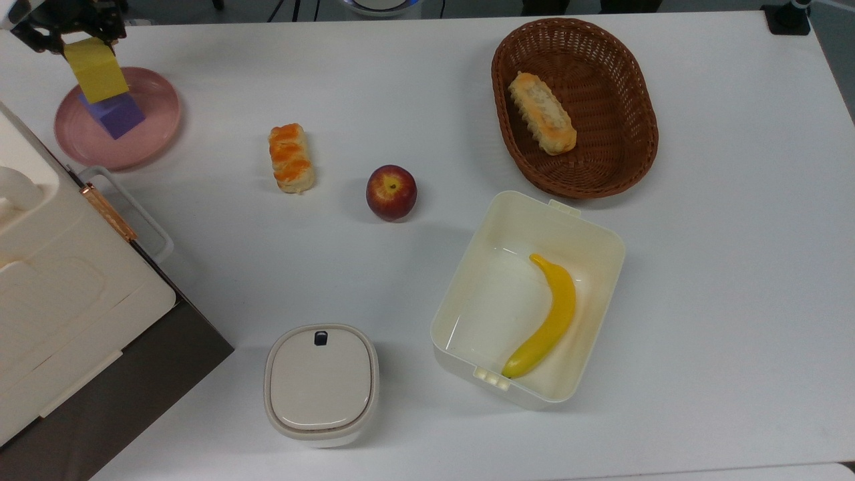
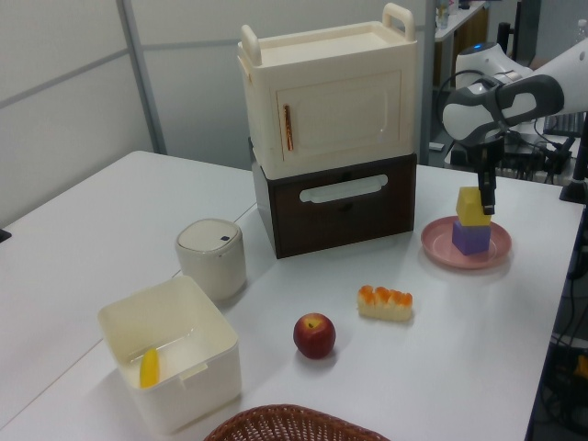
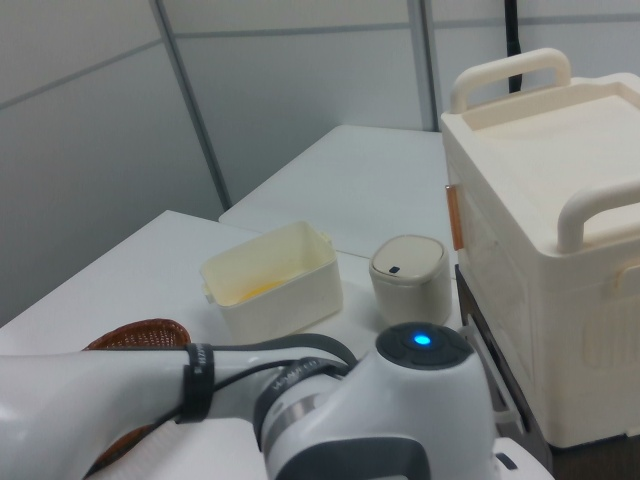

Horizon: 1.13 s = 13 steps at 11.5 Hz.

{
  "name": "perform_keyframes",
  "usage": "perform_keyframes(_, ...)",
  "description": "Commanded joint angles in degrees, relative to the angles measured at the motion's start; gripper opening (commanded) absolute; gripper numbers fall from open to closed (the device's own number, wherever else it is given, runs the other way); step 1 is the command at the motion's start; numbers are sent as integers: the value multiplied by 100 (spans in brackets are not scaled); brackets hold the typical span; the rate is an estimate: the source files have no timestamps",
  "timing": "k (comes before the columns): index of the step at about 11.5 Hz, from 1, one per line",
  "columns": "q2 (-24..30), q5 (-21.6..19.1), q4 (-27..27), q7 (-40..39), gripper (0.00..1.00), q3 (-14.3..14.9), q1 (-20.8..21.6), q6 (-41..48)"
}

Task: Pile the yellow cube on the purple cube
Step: 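Lower the yellow cube onto the purple cube and open the gripper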

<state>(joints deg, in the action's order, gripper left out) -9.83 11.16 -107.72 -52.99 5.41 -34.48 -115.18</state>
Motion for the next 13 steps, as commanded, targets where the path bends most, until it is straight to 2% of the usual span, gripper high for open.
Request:
perform_keyframes(1, -404, 114, 488, -396, 66, -4, -77, 101)
perform_keyframes(2, -440, 141, 489, -396, 74, -4, -77, 101)
perform_keyframes(3, -484, 150, 489, -396, 98, -4, -77, 101)
perform_keyframes(6, -450, 167, 524, -361, 100, -4, -77, 110)
perform_keyframes(10, -99, 62, 1016, 155, 100, -179, 2, 732)
perform_keyframes(12, 51, -43, 1060, 1136, 100, -705, 3, 883)
perform_keyframes(13, 121, -113, 1060, 1681, 100, -1073, 3, 909)
